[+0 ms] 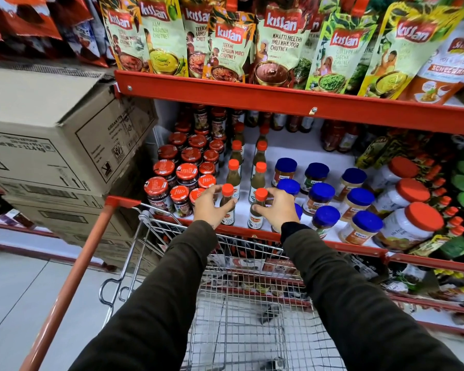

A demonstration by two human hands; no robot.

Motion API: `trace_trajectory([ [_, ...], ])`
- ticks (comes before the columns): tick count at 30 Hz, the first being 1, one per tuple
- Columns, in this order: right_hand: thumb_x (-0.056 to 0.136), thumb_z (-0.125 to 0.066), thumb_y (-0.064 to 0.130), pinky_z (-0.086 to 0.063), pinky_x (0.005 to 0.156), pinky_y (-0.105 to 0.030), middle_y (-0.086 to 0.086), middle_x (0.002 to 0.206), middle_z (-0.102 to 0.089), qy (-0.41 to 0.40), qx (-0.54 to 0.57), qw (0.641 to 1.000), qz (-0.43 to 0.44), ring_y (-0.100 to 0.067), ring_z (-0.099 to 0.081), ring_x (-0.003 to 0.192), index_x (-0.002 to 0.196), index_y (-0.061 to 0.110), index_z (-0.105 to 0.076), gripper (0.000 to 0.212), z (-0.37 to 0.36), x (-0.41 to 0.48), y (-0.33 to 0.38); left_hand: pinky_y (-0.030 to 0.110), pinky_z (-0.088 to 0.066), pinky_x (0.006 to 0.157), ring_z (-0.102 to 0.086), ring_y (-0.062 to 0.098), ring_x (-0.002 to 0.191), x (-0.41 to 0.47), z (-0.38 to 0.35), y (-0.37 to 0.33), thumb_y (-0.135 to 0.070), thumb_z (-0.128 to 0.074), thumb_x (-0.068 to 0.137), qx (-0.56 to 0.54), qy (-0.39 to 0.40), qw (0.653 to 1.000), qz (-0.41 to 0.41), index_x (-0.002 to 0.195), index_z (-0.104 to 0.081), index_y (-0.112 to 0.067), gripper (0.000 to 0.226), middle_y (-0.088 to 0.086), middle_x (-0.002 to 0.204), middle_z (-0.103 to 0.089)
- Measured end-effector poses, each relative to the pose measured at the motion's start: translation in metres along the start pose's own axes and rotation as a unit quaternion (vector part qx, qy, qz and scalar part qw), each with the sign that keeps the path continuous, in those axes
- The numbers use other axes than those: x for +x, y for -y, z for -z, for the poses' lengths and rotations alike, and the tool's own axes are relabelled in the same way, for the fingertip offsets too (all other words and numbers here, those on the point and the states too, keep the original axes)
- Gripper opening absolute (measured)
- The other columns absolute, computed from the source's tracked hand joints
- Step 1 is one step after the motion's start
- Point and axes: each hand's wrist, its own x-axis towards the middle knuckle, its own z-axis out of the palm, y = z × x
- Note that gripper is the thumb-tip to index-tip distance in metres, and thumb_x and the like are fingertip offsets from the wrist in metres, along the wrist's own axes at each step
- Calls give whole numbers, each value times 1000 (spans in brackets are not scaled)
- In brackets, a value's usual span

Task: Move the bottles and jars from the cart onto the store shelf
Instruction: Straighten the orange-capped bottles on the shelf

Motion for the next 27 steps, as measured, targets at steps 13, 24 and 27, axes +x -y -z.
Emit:
trace_trajectory([
  [13,84,-81,9,-54,103,-48,-13,114,-76,-3,5,1000,-25,-29,-69,108,116,6,-72,34,-5,4,-7,31,-52,97,-67,21,99,-6,-6,-4,-16,-79,80,-28,-35,999,20,113,-71,-7,35,9,111,-74],
  [24,92,-73,12,-58,93,-35,-7,120,-68,-109,93,988,63,-18,-67,99,124,13,-66,33,26,-22,-31,39,-45,101,-53,27,110,-48,-42,1,-26,-72,84,-5,-171,985,14,129,-52,-12,51,12,121,-49],
  [27,98,-65,18,-53,99,-46,-8,117,-63,-191,75,975,80,-24,-61,105,120,13,-68,22,47,-32,-61,31,-39,95,-45,21,106,-73,-71,-9,-27,-65,89,8,-188,982,-5,126,-52,-14,42,9,118,-47],
])
